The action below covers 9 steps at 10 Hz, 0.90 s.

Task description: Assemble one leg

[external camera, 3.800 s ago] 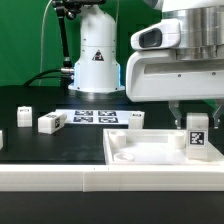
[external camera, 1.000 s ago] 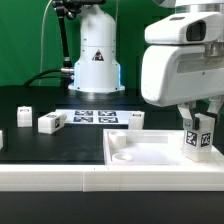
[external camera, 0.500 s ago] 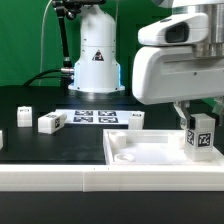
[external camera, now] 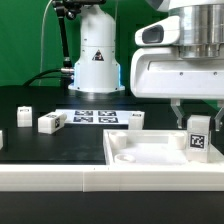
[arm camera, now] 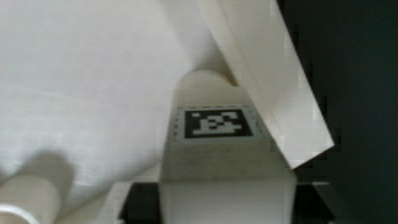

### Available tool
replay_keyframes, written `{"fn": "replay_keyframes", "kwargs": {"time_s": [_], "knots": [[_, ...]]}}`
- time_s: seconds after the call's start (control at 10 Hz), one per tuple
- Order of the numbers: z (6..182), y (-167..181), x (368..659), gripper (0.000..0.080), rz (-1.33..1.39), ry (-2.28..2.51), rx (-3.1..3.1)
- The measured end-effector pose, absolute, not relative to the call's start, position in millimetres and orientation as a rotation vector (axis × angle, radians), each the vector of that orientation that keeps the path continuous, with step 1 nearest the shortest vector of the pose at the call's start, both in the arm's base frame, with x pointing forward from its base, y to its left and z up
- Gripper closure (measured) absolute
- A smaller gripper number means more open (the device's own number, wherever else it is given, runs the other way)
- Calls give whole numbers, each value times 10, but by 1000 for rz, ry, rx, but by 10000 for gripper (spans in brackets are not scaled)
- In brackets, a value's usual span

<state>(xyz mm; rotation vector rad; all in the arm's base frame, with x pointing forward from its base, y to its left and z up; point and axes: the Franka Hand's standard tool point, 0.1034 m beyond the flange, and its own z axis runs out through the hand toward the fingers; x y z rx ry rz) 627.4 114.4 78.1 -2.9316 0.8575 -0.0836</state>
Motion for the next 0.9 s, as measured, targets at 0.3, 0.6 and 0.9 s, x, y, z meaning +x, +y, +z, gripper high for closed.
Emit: {"fn": "replay_keyframes", "kwargs": {"time_s": [0.3,0.6,0.9], "knots": [[778,1148,6262,507,-39,1191,-2820],[778,1143,6261,507,-33,1318,-2761],[782,1114,6262,183,-36,1059,-2877]]}}
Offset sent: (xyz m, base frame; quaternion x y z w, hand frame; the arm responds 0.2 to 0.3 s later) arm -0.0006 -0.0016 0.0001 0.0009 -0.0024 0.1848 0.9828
